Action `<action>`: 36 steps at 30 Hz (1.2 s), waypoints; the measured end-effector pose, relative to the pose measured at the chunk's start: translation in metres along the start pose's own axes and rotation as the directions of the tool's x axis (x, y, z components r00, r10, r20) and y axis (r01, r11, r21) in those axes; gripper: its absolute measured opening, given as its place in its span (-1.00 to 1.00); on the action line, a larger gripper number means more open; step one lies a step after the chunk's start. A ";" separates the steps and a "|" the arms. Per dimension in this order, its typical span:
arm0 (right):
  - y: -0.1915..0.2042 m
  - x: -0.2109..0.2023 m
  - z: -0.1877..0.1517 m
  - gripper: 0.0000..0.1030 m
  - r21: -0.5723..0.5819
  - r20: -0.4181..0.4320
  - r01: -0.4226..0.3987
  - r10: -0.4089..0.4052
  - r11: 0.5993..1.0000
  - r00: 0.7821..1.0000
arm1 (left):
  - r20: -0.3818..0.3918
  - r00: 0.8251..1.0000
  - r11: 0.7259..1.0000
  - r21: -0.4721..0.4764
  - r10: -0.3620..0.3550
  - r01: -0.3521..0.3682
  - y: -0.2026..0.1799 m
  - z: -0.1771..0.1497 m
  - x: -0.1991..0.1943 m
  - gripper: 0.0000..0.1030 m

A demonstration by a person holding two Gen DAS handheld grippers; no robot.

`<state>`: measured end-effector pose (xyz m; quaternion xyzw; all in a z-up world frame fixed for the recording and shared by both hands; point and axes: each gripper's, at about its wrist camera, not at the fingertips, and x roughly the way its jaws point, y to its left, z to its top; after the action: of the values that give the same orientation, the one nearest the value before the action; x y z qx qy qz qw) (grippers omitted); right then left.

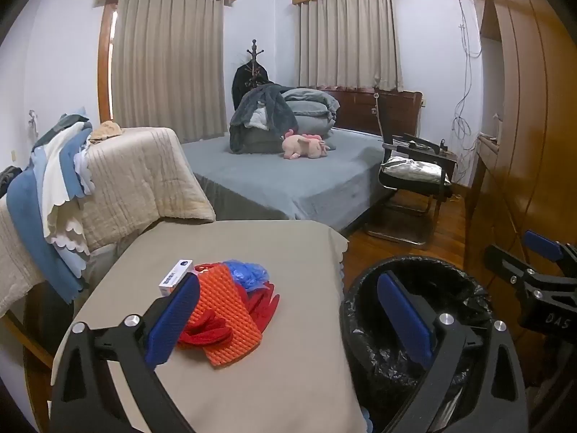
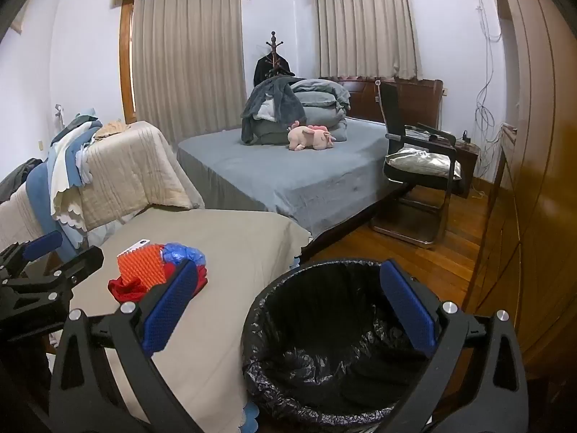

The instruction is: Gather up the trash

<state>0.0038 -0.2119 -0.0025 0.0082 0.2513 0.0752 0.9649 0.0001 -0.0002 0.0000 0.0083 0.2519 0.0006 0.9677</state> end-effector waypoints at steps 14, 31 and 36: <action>0.001 0.002 0.000 0.90 -0.006 -0.001 0.003 -0.003 1.000 1.000 | -0.003 1.000 1.000 -0.005 -0.002 0.002 0.004 -0.004 0.000 0.88; 0.002 0.003 0.000 0.90 -0.010 0.000 0.006 -0.006 1.000 1.000 | -0.006 1.000 1.000 -0.010 -0.001 0.001 0.009 -0.006 0.003 0.88; 0.002 0.003 0.000 0.90 -0.011 -0.001 0.006 -0.006 1.000 1.000 | -0.005 1.000 1.000 -0.011 -0.001 0.000 0.009 -0.006 0.003 0.88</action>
<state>0.0061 -0.2093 -0.0034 0.0023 0.2514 0.0738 0.9651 0.0001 0.0084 -0.0071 0.0029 0.2542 0.0018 0.9671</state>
